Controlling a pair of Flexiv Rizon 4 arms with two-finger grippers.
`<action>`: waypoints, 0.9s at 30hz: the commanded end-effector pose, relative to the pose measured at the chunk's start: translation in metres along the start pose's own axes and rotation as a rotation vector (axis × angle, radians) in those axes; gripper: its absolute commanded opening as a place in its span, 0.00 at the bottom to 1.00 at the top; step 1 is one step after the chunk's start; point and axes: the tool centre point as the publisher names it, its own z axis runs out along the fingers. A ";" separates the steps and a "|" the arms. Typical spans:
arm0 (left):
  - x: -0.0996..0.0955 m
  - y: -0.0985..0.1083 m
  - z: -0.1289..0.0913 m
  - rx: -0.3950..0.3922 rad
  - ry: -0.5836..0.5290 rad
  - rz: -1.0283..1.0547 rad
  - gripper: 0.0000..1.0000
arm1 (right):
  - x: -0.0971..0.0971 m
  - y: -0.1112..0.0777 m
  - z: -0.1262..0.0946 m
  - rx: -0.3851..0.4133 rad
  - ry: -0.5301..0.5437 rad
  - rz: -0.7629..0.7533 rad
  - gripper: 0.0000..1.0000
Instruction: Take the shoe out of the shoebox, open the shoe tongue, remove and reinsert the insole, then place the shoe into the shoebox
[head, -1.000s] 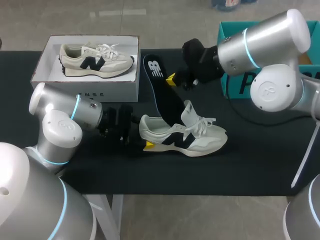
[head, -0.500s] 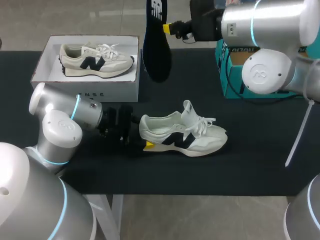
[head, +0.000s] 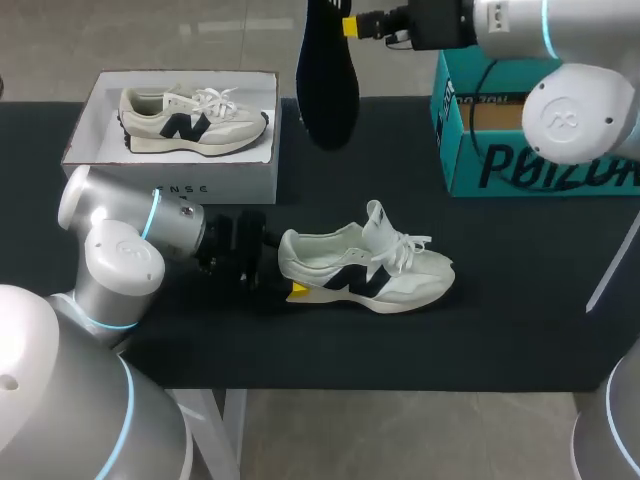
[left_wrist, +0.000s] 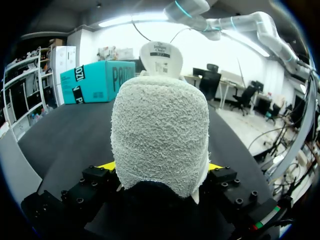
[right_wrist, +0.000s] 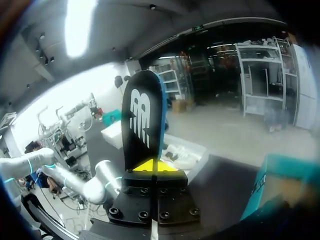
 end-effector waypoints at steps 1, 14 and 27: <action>-0.001 0.003 0.004 0.001 -0.002 0.000 0.00 | 0.010 -0.003 -0.047 0.068 0.012 0.029 0.00; -0.001 0.003 0.004 0.001 -0.002 0.000 0.00 | 0.020 -0.009 -0.062 0.128 0.037 0.031 0.00; -0.001 0.003 0.004 0.001 -0.002 0.000 0.00 | 0.020 -0.009 -0.062 0.128 0.037 0.031 0.00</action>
